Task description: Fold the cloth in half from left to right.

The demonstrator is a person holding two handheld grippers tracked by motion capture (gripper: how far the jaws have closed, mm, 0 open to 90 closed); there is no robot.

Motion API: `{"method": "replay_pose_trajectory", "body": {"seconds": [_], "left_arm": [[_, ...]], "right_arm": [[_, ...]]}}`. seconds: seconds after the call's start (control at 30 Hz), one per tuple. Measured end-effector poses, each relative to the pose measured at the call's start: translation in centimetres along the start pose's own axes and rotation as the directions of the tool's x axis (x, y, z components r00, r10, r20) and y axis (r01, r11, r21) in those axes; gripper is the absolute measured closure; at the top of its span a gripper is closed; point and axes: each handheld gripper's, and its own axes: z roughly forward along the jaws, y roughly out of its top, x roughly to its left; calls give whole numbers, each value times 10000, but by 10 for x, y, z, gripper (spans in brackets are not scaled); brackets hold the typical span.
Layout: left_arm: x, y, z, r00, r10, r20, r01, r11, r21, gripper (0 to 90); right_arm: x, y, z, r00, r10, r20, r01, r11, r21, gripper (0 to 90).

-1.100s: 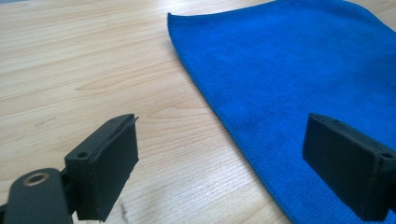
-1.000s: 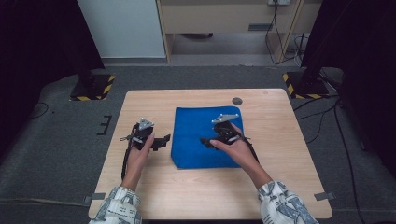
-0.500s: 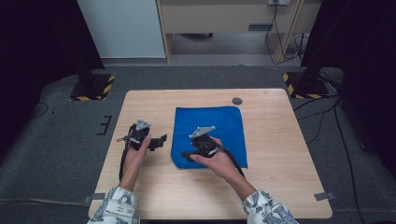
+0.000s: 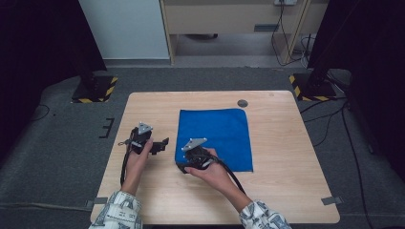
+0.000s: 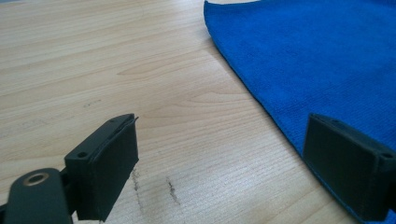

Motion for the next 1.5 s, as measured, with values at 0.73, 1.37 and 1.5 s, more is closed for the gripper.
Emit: {"method": "replay_pose_trajectory", "body": {"seconds": [0.73, 1.37, 1.5], "left_arm": [[2, -3, 2, 9999, -140, 99, 140, 9999, 43, 101], [5, -3, -2, 9995, -309, 108, 310, 9995, -101, 102], [5, -3, -2, 9993, -343, 178, 345, 9993, -128, 102]], "right_arm": [[12, -4, 25, 9997, -236, -53, 239, 9979, 605, 455], [10, -8, 27, 10000, -47, 32, 45, 9987, 503, 771], [11, -8, 26, 9999, -22, -109, 26, 9993, 380, 817]]}}
